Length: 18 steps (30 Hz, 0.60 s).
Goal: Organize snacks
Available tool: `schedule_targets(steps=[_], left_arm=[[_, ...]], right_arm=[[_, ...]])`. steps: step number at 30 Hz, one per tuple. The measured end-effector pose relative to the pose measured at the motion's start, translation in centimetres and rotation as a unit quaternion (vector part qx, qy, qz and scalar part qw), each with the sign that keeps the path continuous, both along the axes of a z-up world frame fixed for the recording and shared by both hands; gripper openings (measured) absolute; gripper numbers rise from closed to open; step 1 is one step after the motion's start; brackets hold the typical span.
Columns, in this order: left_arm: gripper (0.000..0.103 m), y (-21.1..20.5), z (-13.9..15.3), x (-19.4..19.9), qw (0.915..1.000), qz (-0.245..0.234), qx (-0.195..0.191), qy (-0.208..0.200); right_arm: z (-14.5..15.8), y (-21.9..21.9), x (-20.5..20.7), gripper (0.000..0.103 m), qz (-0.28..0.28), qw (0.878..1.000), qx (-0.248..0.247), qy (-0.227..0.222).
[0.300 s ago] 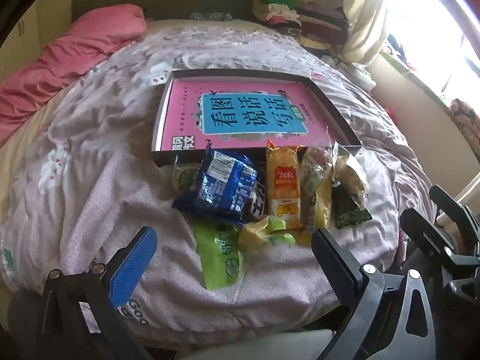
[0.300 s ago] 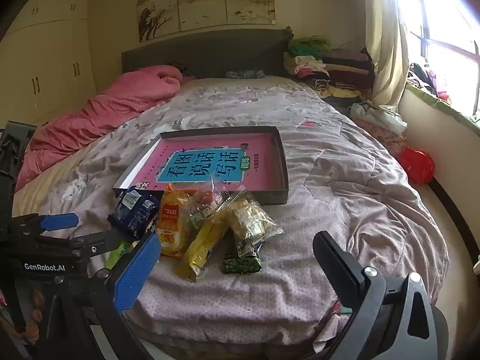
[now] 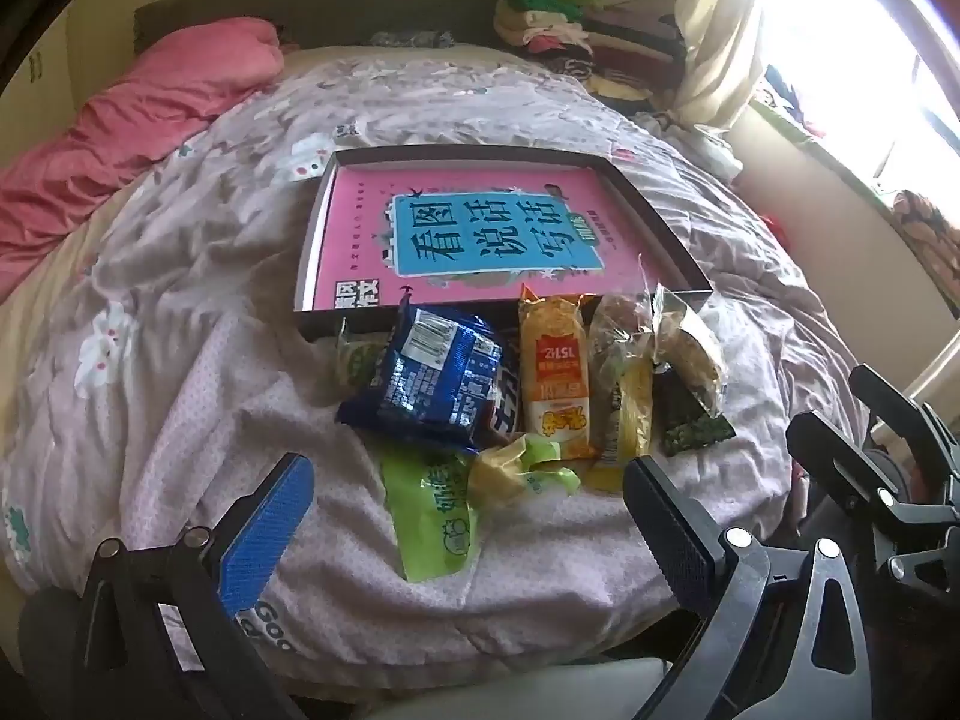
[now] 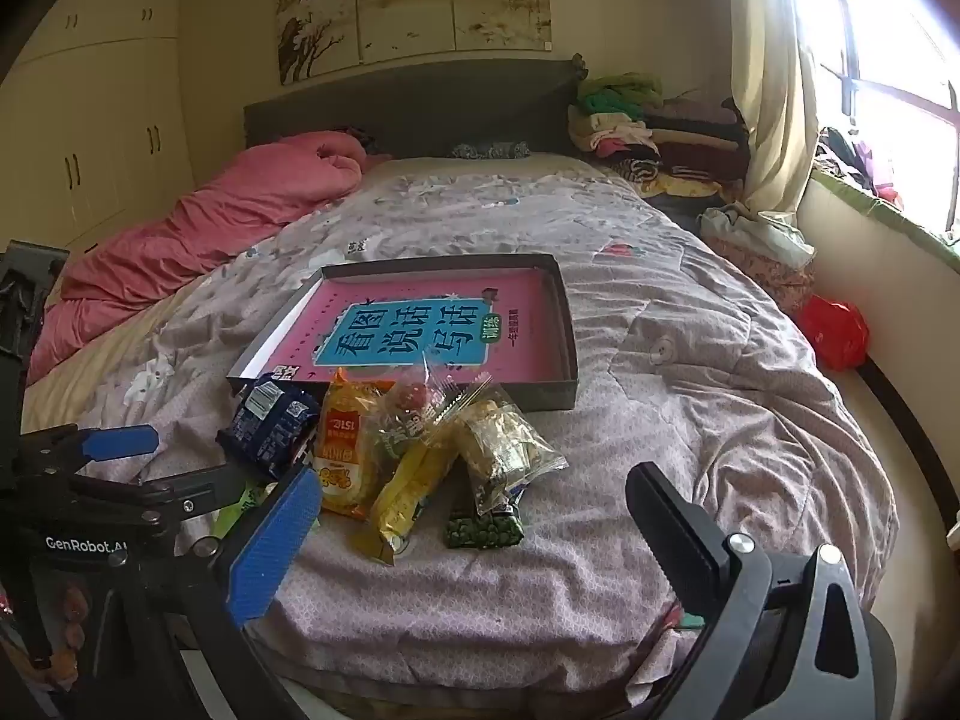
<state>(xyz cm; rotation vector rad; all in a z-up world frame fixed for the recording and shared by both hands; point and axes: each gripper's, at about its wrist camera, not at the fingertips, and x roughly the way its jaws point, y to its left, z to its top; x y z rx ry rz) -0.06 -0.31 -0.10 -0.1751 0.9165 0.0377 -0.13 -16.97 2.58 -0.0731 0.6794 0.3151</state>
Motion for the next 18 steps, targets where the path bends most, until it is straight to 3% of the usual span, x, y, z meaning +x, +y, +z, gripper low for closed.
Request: schedule_targets(steps=[18], left_arm=[[0.102, -0.14, 0.24, -0.23, 0.9998, -0.008, -0.017, -0.006]], right_arm=[[0.08, 0.39, -0.17, 0.102, 0.003, 1.000, -0.002, -0.006]])
